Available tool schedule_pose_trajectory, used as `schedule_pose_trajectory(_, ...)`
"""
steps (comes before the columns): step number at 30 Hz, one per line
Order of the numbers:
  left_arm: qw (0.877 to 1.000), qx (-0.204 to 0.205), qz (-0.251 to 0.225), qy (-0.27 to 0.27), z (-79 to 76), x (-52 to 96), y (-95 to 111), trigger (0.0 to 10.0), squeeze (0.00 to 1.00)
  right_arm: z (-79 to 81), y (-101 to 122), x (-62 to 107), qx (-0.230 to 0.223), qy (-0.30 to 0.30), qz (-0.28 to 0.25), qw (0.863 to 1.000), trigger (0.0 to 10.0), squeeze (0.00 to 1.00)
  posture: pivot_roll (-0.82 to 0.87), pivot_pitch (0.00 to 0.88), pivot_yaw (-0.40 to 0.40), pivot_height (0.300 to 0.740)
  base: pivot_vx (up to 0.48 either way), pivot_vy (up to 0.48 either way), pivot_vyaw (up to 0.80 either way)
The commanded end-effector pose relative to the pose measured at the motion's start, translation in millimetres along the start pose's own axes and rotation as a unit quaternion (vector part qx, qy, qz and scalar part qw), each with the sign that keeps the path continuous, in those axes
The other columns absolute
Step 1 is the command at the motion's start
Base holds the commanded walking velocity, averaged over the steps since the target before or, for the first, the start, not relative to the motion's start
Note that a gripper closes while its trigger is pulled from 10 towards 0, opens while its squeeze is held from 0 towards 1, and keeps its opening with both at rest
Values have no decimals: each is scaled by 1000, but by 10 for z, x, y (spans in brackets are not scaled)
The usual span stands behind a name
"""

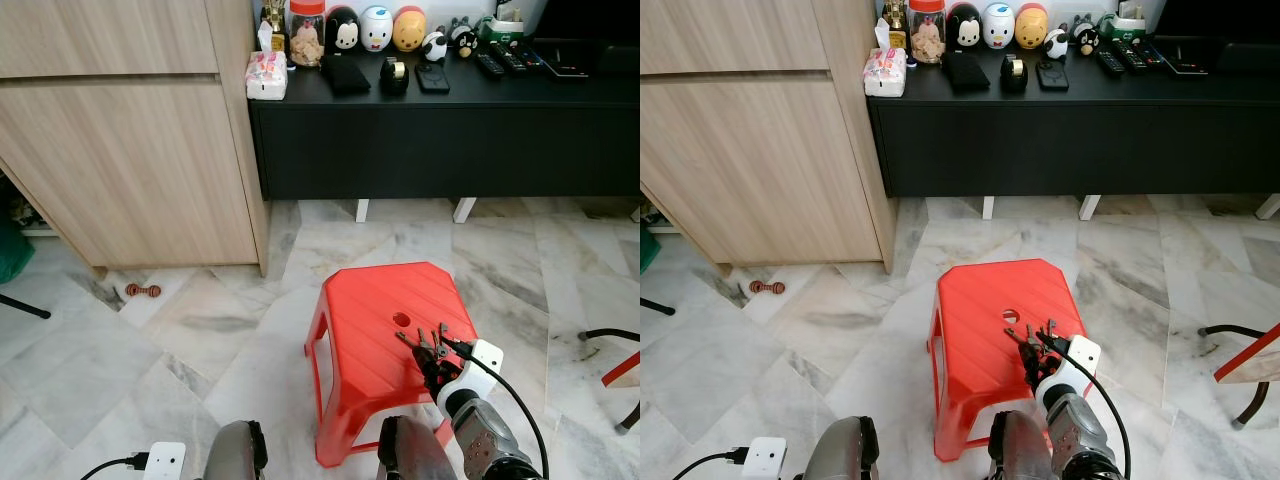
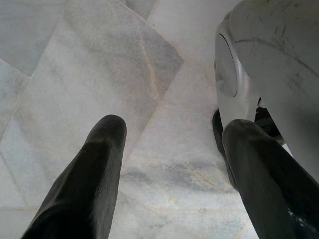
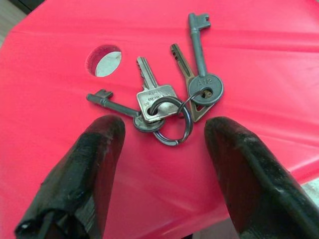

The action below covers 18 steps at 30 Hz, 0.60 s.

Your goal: Hang keys on a hook

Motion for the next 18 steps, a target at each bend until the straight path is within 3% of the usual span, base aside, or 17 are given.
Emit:
schedule_pose_trajectory(1, 1000, -11, 22, -5, -17, 24, -120, 10000, 0, -47, -72, 18, -2, -9, 15, 1000, 8392, 0, 104, 117, -51, 596, 0, 0, 0)
schedule_pose_trajectory(2, 1000, -11, 22, -5, -17, 24, -121, 10000, 0, -46, -74, 18, -3, -9, 15, 1000, 8392, 0, 104, 117, -51, 596, 0, 0, 0)
schedule_pose_trajectory(3, 1000, -10, 23, -5, -18, 24, -122, 10000, 0, -46, -76, 18, -2, -9, 16, 1000, 2275, 0, 104, 117, -51, 596, 0, 0, 0)
schedule_pose_trajectory(4, 1000, -10, 23, -5, -18, 24, -124, 10000, 0, -44, -79, 18, -2, -8, 16, 1000, 0, 0, 104, 117, -51, 596, 0, 0, 0)
schedule_pose_trajectory(18, 1000, -12, 26, -6, -16, 27, -138, 10000, 0, -20, -110, 18, -5, -3, 19, 1000, 0, 0, 104, 119, -48, 596, 0, 0, 0)
Point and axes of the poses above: a point about 5 cm out from each wrist's last joint towards the gripper, its own x axis pointing back from the gripper into the wrist, its own y axis along the axis of the wrist's last joint, z = x × y, the point moved 5 cm from there along -x, pointing out of the wrist towards the gripper, and after that the axes turned 7 degrees about -x, right-handed, at the moved point
